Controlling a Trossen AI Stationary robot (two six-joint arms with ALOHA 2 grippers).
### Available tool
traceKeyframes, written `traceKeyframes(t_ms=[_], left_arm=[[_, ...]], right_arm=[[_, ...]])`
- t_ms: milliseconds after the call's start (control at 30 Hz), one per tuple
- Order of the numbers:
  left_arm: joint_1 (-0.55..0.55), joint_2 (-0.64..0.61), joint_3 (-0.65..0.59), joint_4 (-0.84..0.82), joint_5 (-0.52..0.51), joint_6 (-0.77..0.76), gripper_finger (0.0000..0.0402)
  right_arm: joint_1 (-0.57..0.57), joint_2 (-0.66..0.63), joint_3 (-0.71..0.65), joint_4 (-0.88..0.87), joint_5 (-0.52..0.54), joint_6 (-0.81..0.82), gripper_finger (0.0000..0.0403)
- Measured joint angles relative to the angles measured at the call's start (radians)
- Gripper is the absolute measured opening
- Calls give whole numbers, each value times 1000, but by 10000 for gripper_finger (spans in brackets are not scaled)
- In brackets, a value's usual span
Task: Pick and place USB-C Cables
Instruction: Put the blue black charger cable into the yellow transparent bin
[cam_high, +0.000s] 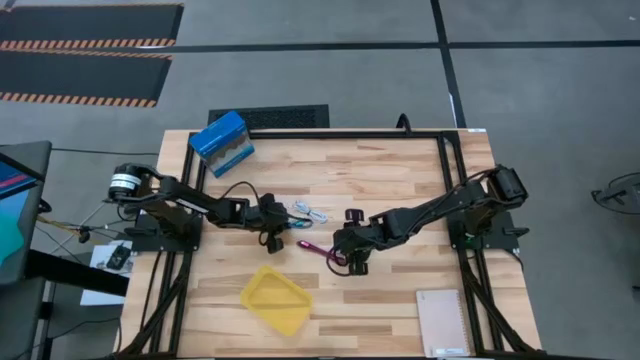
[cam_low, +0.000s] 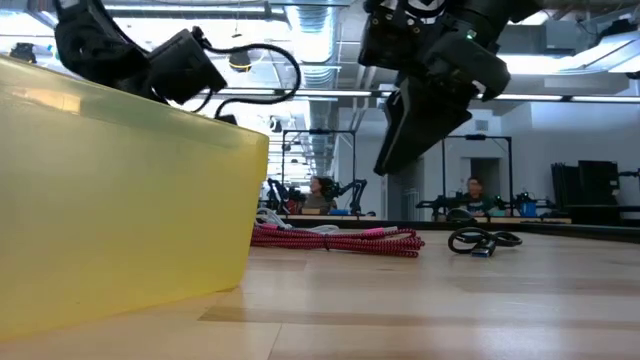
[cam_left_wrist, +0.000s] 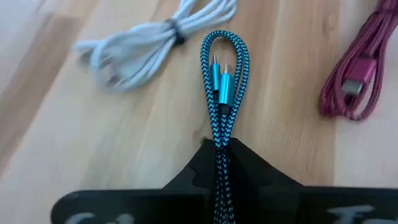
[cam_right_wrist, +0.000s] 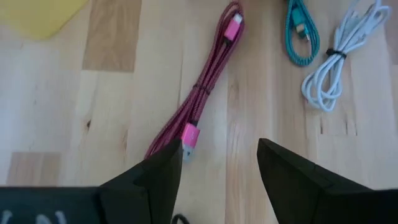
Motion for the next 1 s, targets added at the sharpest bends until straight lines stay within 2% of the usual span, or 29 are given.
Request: traceKeyframes(t_ms=[133, 300, 433, 533, 633, 800, 933, 1000], left_arm=[[-4, -155, 5, -96, -54, -21, 2], [-4, -354, 5, -209, -101, -37, 2], [-7, -502, 5, -218, -107, -44, 1], [-28, -602, 7, -155, -104, -40, 1], [-64, -700, 8, -64, -114, -18, 1], [-159, -822, 3, 47, -201, 42, 0], [-244, -860, -38, 189, -219, 100, 0], [-277, -860, -62, 249, -243, 127, 0]], right_arm=[[-7, -15, 4, 5, 0, 23, 233], [-13, -94, 33, 11, 11, 47, 233], [-15, -188, 42, 53, 51, 42, 233], [-19, -274, 43, 134, 56, 41, 233], [-12, -340, 1, 360, 62, -4, 233], [10, -384, -209, 833, 113, -91, 233], [0, -333, -393, 1287, 143, -83, 233], [0, -291, -451, 1447, 167, -82, 233]])
